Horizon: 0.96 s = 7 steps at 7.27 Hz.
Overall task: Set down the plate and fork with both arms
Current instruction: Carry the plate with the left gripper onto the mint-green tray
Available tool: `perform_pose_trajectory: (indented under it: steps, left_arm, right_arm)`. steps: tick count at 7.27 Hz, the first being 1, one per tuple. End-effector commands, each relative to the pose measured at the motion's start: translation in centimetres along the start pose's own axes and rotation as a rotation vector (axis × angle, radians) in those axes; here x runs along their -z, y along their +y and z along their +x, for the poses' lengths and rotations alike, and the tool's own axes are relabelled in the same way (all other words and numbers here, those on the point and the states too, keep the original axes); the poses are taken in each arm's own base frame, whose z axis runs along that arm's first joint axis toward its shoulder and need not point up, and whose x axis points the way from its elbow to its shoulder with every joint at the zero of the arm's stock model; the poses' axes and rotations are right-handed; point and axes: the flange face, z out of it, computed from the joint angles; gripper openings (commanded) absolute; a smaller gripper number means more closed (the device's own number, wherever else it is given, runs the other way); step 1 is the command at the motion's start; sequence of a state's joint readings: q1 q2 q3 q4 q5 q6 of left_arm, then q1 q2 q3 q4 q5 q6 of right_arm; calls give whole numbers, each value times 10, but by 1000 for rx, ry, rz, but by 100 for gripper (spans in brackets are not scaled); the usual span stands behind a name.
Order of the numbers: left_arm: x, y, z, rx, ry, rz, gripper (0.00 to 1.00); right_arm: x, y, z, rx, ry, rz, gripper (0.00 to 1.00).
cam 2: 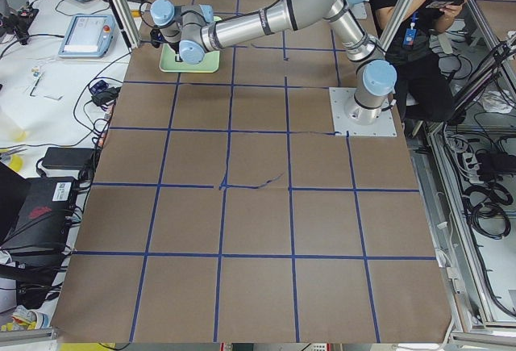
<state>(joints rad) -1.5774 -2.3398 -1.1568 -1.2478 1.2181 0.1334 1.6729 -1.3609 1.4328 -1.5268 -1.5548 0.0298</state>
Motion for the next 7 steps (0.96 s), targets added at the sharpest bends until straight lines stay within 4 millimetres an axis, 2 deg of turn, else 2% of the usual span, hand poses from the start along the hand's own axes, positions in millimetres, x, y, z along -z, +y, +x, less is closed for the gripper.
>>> perform_pose_trajectory:
  steps: [1, 2, 3, 4, 5, 6, 7]
  left_arm:
    - [-44, -5, 31, -52, 5, -43, 0]
    - [-54, -3, 41, -71, 4, -56, 0]
    - [-62, -3, 43, -106, 4, -61, 0]
    - [-61, -8, 44, -119, -1, -21, 13]
    - [-57, -12, 50, -121, -9, 28, 99]
    - [-54, -12, 52, -119, -8, 36, 100]
    - [-31, -11, 59, -137, -17, 66, 100]
  right_arm:
    - [0, -1, 1, 1, -1, 2, 100]
    - [0, -1, 1, -5, -4, 1, 100]
    - [0, -1, 0, -6, -10, 2, 100]
    - [-1, -1, 0, -8, -12, 0, 100]
    - [0, -2, 0, -9, -14, 5, 100]
    - [6, -10, 0, -6, -17, 75, 100]
    - [-5, -21, 0, -8, -16, 68, 100]
